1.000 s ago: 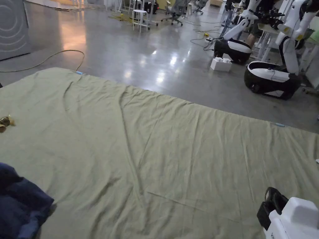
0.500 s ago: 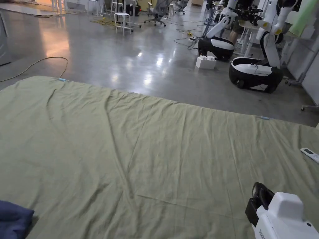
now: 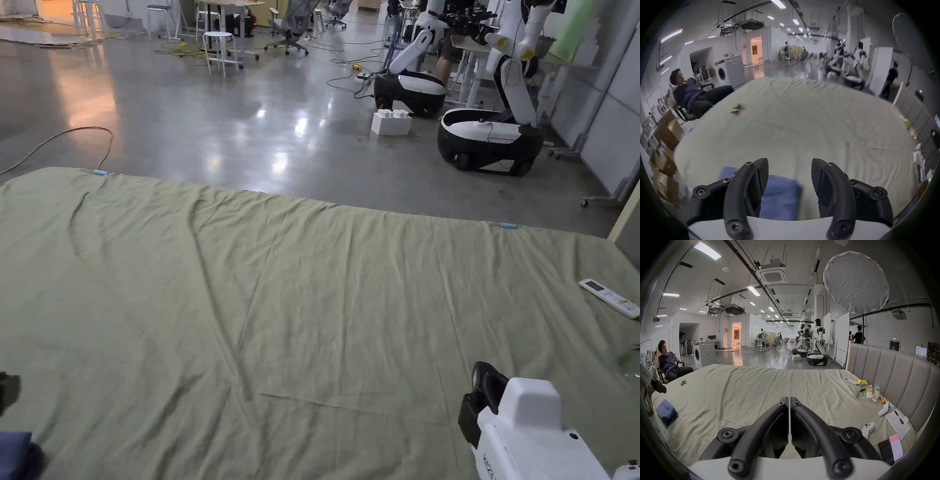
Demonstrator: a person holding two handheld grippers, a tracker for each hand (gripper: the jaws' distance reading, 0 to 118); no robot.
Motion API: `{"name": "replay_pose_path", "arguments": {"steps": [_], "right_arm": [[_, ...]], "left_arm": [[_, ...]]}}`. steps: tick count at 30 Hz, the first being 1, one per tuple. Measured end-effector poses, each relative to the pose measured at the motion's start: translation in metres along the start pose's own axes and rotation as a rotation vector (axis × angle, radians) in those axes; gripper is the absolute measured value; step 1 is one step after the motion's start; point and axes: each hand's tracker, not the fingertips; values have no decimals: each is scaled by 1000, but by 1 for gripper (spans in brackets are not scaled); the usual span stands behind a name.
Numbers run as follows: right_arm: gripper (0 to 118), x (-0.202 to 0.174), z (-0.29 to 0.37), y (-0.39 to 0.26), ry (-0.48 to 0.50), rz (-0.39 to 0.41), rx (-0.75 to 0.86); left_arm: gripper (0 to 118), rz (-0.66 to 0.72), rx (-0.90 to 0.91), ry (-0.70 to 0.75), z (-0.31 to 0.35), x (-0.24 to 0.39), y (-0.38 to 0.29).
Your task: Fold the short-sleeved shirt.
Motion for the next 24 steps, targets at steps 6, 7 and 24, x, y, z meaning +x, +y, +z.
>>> {"name": "replay_pose_path", "arguments": {"steps": [6, 7, 24], "right_arm": [[3, 0, 0, -7, -10, -19, -13], [3, 0, 0, -8, -14, -21, -16], [3, -2, 5, 0, -34, -59, 18]], "left_arm": [[56, 17, 165, -94, 1, 106, -22], [56, 32, 187, -101, 3, 124, -22], [12, -74, 467, -151, 50, 253, -11]]}}
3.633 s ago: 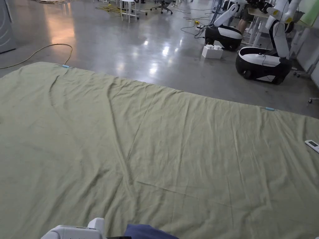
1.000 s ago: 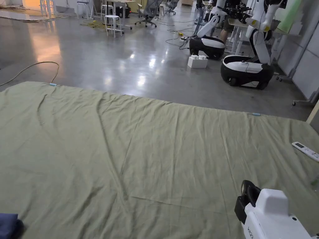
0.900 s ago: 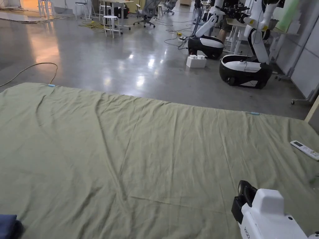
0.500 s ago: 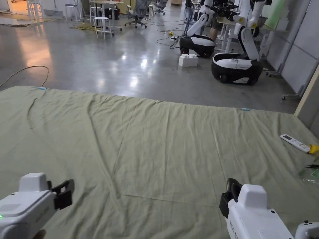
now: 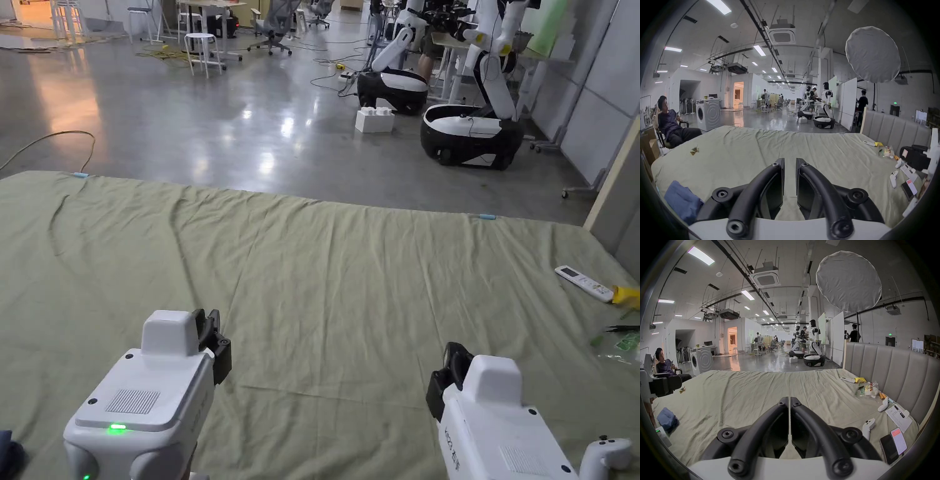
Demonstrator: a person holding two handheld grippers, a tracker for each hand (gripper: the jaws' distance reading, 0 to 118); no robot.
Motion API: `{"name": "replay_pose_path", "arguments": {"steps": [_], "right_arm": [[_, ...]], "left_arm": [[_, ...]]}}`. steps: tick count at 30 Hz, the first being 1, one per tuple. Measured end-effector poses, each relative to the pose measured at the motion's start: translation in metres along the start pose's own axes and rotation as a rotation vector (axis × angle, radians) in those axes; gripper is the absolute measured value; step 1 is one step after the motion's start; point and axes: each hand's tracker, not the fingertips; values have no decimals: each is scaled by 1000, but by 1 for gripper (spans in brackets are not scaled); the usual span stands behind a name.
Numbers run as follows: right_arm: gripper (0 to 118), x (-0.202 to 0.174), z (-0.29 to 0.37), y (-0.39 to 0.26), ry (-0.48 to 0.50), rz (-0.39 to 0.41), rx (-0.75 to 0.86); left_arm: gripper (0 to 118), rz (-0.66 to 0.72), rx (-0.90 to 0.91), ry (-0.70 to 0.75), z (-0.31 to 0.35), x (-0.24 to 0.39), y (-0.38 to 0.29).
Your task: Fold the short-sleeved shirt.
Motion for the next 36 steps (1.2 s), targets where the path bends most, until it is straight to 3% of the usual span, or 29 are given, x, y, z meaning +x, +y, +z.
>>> {"name": "replay_pose_path", "arguments": {"steps": [7, 26, 27, 29, 30, 32, 33, 36], "right_arm": [[3, -4, 1, 0, 8, 1, 13], [3, -9, 2, 0, 11, 12, 30], [7, -9, 2, -1, 12, 13, 28], [33, -12, 1, -3, 14, 16, 27], [51, -12, 1, -3, 16, 18, 28], [61, -14, 2, -4, 16, 17, 37], [65, -14, 2, -3, 14, 16, 39], [84, -17, 1, -2, -12, 25, 42]], "left_arm": [[5, 14, -4, 6, 5, -1, 2], [5, -85, 54, 63, 13, 7, 0], [7, -90, 53, 69, 13, 8, 0], [20, -92, 51, 76, 12, 7, -1], [39, -93, 50, 80, 12, 7, -2], [64, -81, 58, 89, 11, 7, -3], [71, -74, 63, 92, 11, 5, -3], [75, -59, 68, 86, 12, 4, -4]]}}
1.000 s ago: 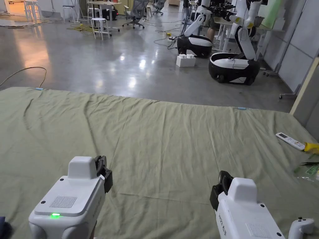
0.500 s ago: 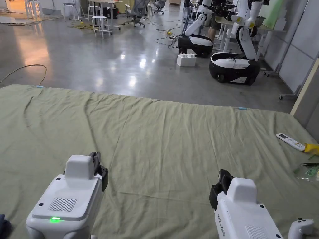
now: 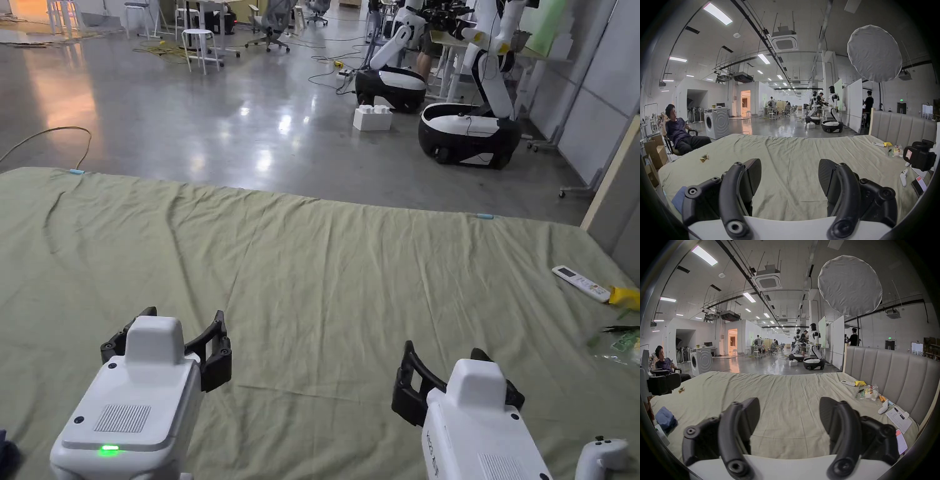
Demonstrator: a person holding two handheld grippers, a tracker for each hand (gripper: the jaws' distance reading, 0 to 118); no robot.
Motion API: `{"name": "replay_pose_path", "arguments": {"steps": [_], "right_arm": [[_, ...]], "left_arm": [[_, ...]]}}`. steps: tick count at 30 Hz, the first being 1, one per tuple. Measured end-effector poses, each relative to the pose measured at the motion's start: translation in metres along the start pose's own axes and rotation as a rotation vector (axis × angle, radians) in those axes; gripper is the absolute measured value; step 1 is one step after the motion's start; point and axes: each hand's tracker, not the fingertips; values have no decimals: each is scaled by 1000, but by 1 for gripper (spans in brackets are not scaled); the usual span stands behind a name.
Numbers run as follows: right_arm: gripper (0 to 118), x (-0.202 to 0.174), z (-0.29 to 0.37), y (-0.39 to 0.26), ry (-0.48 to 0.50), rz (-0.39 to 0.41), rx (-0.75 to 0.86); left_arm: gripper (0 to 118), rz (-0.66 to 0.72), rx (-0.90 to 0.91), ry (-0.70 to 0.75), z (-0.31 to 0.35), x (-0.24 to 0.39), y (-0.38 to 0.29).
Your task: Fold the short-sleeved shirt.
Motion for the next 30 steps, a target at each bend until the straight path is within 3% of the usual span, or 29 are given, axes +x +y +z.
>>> {"name": "replay_pose_path", "arguments": {"steps": [4, 6, 9, 13, 16, 25, 30], "right_arm": [[104, 0, 0, 0, -9, 1, 19], [109, -1, 0, -1, 2, -3, 31], [117, -1, 0, -1, 25, -5, 40], [118, -2, -3, 1, 43, -9, 36], [118, -5, -6, 3, 4, 11, 37], [118, -2, -17, 7, -105, -17, -4], [118, 11, -19, 11, -73, -148, -64]], "left_arm": [[86, -11, 6, -19, 1, -1, -2], [95, -9, 8, -30, 2, -3, -2], [98, 2, 11, -17, 2, -2, 0], [102, 9, 7, -29, 0, -3, 0], [109, 20, -8, -50, 0, -4, 0], [109, 70, 24, -24, -2, -10, 6], [109, 80, 76, 1, -2, -17, 8]]}}
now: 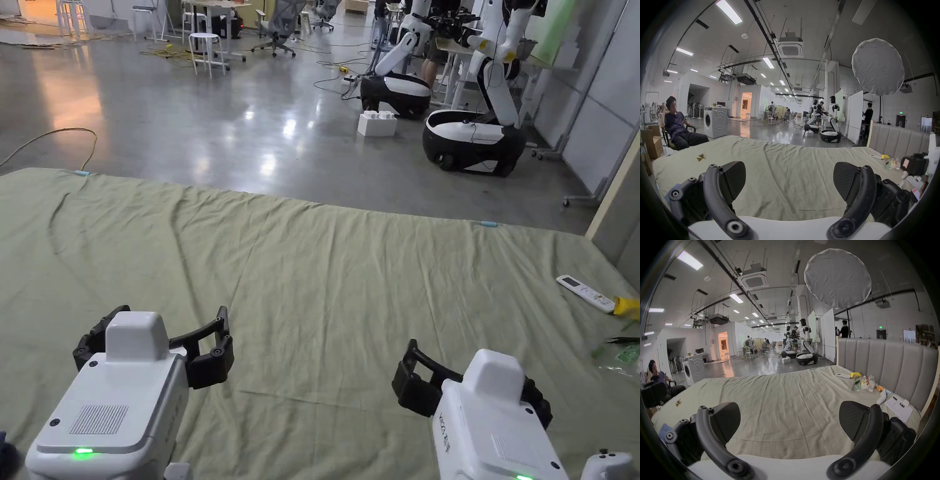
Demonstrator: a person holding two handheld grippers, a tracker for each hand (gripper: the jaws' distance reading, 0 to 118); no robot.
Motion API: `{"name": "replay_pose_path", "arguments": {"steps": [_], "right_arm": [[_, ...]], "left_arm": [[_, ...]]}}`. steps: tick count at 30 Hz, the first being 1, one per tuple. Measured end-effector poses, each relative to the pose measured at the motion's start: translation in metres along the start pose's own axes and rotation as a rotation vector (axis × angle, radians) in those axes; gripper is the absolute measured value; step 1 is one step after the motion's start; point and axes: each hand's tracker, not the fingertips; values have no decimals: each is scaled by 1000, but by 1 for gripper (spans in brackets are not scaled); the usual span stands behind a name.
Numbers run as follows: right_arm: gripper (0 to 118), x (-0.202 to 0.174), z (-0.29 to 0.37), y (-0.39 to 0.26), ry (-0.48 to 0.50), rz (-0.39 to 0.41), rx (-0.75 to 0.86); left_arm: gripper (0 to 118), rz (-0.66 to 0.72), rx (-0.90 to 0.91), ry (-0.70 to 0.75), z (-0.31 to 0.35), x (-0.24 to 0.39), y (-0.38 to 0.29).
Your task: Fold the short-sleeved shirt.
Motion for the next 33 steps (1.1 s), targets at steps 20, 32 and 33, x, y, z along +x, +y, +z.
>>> {"name": "replay_pose_path", "arguments": {"steps": [20, 32, 33], "right_arm": [[118, -7, -12, 11, -16, -55, -178], [118, -14, -9, 16, -14, -32, -209], [118, -14, -9, 16, -18, -23, -203]], "left_arm": [[109, -86, -44, -21, -2, 0, 3], [110, -52, -70, -28, -4, -1, 3], [110, -50, -70, -29, -4, -1, 4]]}}
